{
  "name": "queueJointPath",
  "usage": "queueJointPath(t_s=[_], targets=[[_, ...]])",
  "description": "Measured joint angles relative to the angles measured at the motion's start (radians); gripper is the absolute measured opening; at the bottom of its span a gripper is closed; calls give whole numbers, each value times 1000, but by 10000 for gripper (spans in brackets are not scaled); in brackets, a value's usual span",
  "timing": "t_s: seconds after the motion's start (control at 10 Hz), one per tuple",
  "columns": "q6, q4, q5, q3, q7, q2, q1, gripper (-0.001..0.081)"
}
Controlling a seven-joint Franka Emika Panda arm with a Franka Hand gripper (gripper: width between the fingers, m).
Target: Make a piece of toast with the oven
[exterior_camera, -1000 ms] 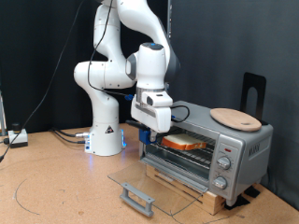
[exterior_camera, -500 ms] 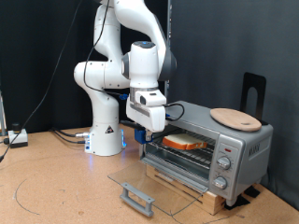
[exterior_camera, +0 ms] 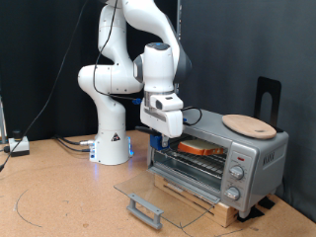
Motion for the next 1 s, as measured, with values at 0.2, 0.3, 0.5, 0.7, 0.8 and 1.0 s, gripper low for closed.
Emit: queueJointPath(t_s=[0.2, 0.3, 0.5, 0.7, 0.8, 1.0], targets=[[7, 0, -13, -18, -17, 0, -33, 395], [-1, 5, -15, -46, -44, 2, -57, 395], [-44, 27, -15, -108, -87, 7, -102, 395], [-95, 48, -14, -167, -107, 15, -147, 395], [-119, 58, -14, -199, -122, 18, -166, 395], [-167, 82, -14, -247, -149, 41, -199, 395]])
